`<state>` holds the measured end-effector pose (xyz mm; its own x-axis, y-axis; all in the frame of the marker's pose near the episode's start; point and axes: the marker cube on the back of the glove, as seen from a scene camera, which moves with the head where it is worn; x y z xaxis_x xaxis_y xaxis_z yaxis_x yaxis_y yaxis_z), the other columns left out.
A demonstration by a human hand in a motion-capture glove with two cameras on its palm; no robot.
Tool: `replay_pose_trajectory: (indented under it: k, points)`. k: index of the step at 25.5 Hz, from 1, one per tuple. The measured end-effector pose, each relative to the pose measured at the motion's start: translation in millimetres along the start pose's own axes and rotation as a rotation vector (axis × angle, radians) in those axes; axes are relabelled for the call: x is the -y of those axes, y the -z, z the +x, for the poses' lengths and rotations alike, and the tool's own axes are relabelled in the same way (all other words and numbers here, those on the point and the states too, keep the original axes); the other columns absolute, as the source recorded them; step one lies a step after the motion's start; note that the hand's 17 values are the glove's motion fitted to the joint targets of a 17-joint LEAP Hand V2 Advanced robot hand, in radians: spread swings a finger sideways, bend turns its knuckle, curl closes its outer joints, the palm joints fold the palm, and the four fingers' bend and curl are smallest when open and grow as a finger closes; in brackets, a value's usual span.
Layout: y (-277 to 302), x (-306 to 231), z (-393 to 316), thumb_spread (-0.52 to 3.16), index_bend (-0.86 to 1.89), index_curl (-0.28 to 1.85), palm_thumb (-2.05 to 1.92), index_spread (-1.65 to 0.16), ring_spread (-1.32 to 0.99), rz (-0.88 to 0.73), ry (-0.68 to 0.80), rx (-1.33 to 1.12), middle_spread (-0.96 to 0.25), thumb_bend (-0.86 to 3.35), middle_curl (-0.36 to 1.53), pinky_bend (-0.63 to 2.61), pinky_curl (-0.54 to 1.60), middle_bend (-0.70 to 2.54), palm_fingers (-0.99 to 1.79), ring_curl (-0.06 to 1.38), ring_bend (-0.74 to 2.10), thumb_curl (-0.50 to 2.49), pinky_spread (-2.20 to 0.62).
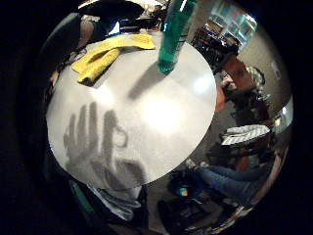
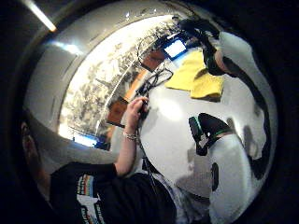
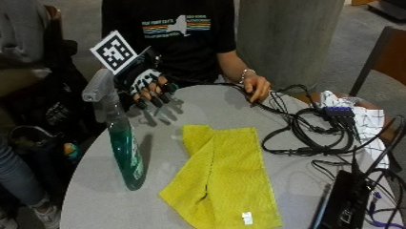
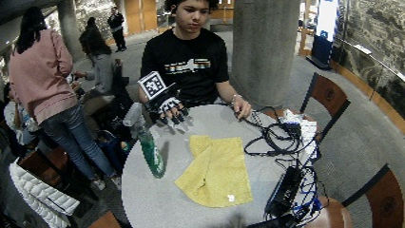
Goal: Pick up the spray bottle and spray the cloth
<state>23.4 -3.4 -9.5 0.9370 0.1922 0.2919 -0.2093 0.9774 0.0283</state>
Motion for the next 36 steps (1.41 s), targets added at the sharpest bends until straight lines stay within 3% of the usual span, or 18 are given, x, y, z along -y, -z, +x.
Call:
replay_pose_trajectory:
  k: [2,5,10,15,22,36]
  points:
    - [3.2,4.6,4.1,0.91,0.22,0.31,0.76,-0.29,-0.06,0.059,0.017,0.046,-0.05,0.32,0.28,0.17,0.16,0.41,0.77,0.26,0.34,0.26,0.23]
    - [7.5,11.9,18.4,0.93,0.20,0.32,0.77,-0.30,-0.06,0.286,0.088,0.189,-0.04,0.29,0.29,0.18,0.18,0.38,0.77,0.27,0.33,0.28,0.22]
    - [20.3,-13.9,45.3,0.95,0.14,0.32,0.79,-0.30,-0.06,0.413,-0.034,0.539,-0.03,0.25,0.30,0.22,0.21,0.33,0.77,0.28,0.33,0.29,0.23]
    - [21.4,-22.6,57.3,0.95,0.11,0.30,0.80,-0.31,-0.04,0.409,-0.129,0.642,-0.01,0.20,0.32,0.25,0.25,0.30,0.72,0.30,0.35,0.31,0.23]
    - [29.1,35.7,78.2,0.95,0.08,0.27,0.83,-0.31,-0.01,0.332,-0.311,0.610,0.02,0.15,0.33,0.34,0.29,0.25,0.63,0.31,0.34,0.33,0.24]
    - [14.0,112.6,122.1,0.96,0.03,0.17,0.89,-0.33,0.02,0.276,-0.380,0.600,0.04,0.06,0.36,0.52,0.37,0.23,0.48,0.34,0.41,0.36,0.25]
